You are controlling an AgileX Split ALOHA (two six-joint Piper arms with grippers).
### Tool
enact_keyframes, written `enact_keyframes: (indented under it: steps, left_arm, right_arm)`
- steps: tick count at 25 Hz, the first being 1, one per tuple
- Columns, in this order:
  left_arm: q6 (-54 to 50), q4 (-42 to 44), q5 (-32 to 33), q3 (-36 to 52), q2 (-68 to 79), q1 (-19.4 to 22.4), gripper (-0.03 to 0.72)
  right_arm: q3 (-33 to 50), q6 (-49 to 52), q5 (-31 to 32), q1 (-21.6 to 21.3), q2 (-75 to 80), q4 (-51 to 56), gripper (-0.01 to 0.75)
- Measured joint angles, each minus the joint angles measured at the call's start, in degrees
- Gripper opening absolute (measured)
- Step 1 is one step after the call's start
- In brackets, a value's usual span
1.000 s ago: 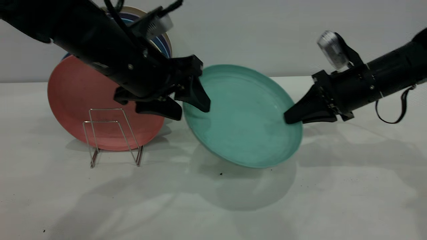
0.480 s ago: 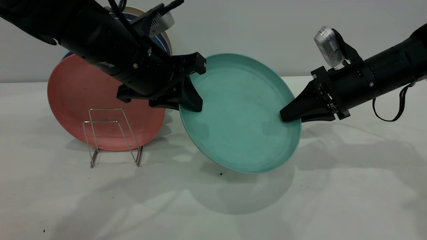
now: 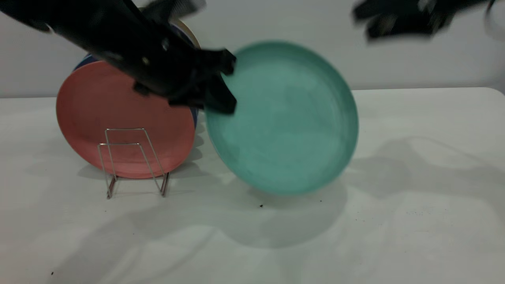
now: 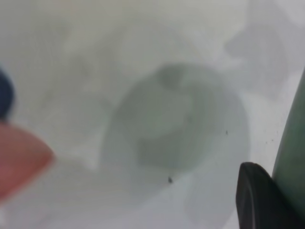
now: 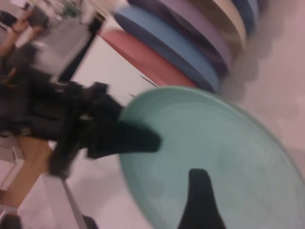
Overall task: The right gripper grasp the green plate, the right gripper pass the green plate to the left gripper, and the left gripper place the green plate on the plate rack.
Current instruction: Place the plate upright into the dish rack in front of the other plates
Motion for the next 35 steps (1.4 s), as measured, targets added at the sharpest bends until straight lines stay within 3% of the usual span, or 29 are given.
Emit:
enact_keyframes:
  steps: [5, 12, 19, 24, 30, 35]
  left_arm:
    - [9.9, 7.0, 7.0, 0.0, -7.4, 5.9, 0.070]
    - [21.2, 18.6, 12.0, 0.0, -17.9, 16.4, 0.070]
    - [46.6, 21.2, 12.3, 0.1, -21.0, 24.0, 0.070]
    - [63.1, 21.2, 12.3, 0.1, -21.0, 24.9, 0.070]
    - [64.4, 21.0, 11.8, 0.1, -19.6, 25.0, 0.069]
    - [64.4, 21.0, 8.4, 0.1, -15.6, 25.0, 0.069]
  right_arm:
    - [0.0, 10.3, 2.4, -0.9, -13.5, -12.4, 0.532]
    - [1.2, 30.2, 4.4, 2.7, -30.6, -36.0, 0.481]
    - [16.4, 34.8, 5.0, 3.4, -48.6, -39.6, 0.480]
    - [32.2, 35.4, 5.2, 3.4, -61.9, -41.1, 0.479]
    - [44.8, 40.7, 4.7, 3.4, -79.0, -48.1, 0.479]
    - [49.3, 48.1, 4.7, 3.4, -91.6, -56.1, 0.479]
